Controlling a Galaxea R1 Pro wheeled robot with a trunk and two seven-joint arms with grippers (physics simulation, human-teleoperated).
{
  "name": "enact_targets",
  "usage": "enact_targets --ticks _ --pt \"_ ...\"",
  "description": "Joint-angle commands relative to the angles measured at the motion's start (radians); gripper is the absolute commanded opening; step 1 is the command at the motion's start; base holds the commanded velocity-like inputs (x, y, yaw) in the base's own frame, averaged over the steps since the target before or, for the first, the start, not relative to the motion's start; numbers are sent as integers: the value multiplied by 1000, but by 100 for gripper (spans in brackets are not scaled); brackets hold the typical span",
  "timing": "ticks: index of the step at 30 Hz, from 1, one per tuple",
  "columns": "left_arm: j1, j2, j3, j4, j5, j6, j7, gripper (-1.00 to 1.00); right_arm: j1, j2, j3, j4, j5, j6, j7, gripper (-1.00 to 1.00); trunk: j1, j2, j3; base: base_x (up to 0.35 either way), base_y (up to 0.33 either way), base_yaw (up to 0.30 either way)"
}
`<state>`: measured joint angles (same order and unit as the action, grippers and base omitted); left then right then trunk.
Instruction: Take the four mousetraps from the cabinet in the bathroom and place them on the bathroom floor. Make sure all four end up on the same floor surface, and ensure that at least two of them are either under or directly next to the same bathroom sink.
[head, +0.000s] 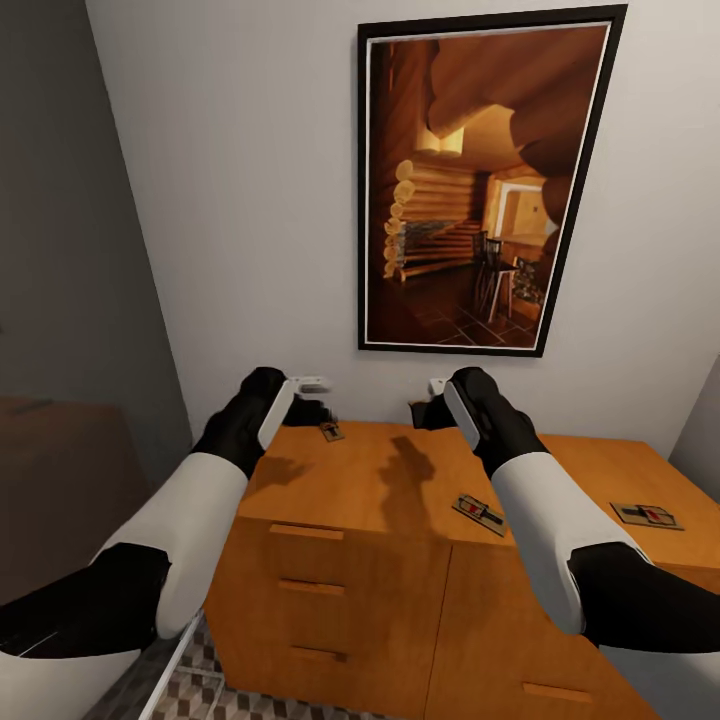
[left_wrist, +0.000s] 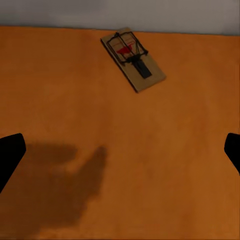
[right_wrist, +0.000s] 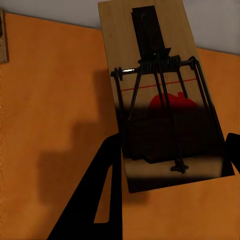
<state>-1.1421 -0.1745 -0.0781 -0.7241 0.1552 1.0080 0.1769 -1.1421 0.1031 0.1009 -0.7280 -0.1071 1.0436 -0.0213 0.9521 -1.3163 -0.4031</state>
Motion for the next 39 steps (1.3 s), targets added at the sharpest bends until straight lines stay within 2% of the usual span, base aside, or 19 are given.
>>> enact_targets --ticks 1,2,3,4,6,7,10,12,18,32,39 --pt "-1 0 -1 -1 28 1 40 100 -1 0 2 -1 -6 4 -3 -100 0 -1 -1 0 0 0" --pt "-1 0 0 -1 71 -6 88 100 -1 0 2 -1 -6 4 -3 -100 0 -1 -1 0 0 0" --pt "-1 0 0 -1 95 -9 107 100 -1 0 2 -2 -6 4 -3 -100 0 -1 -1 0 0 0" --pt "-1 0 0 -1 144 -16 138 100 -1 0 2 -4 -6 4 -3 -100 0 -1 -1 0 0 0" --pt "-1 0 0 -1 186 -23 164 100 -1 0 2 -6 -6 4 -4 -100 0 -1 -1 0 0 0" --pt "-1 0 -1 -1 220 -29 187 100 -1 0 2 -8 -6 4 -4 -100 0 -1 -1 0 0 0" --pt "-1 0 -1 -1 264 -38 222 100 -1 -1 2 -10 -6 4 -4 -100 0 -1 -1 0 0 0" --pt "-1 0 -1 -4 278 -42 236 100 -1 -2 2 -11 -5 4 -5 -100 0 -1 -1 0 0 0" --pt "-1 0 -2 -7 291 -45 249 100 -1 -2 2 -11 -6 4 -5 -100 0 -1 -1 0 0 0" --pt "-1 0 -3 -1 298 -44 249 100 -1 -4 2 -11 -2 4 -6 -100 0 -1 -1 0 0 0" --pt "-1 0 -3 -1 297 -45 250 100 -1 -4 2 -11 -5 4 -6 -100 0 -1 -1 120 -88 0"
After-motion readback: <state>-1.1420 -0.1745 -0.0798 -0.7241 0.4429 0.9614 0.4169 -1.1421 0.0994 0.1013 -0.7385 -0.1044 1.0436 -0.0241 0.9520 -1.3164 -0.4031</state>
